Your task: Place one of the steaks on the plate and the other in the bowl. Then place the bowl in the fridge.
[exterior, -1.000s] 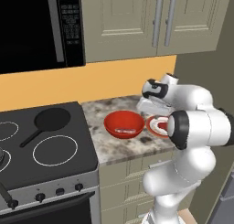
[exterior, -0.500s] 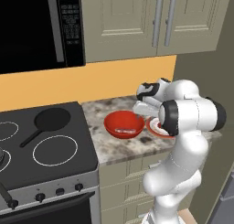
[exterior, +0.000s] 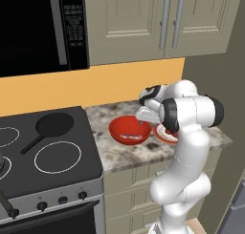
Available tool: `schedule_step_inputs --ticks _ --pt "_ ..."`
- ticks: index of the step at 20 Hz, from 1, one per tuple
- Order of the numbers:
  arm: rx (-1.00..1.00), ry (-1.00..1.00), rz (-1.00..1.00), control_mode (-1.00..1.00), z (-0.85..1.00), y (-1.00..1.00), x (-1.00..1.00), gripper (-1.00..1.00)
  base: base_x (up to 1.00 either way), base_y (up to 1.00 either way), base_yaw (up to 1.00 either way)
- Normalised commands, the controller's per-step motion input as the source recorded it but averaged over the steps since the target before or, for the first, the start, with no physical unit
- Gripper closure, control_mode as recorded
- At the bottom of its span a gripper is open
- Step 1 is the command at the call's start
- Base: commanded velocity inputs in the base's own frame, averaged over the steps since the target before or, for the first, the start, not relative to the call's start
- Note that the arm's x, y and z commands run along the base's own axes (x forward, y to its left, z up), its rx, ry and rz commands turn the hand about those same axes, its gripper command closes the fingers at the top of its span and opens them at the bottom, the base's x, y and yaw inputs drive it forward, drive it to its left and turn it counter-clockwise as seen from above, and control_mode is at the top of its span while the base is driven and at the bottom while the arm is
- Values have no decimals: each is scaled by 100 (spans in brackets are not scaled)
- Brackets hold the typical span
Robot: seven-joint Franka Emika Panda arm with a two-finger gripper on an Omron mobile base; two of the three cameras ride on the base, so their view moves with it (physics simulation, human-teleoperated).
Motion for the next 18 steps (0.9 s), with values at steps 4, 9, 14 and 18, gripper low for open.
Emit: schedule_step_inputs --ticks 4,9,14,18 --pt "5 0 4 -100 -15 16 29 -100 0 0 0" --pt "9 0 6 -100 -29 20 18 100 0 0 0" --pt "4 0 5 -100 -12 9 1 100 0 0 0" --pt "0 0 -4 -100 2 22 -1 100 0 0 0"
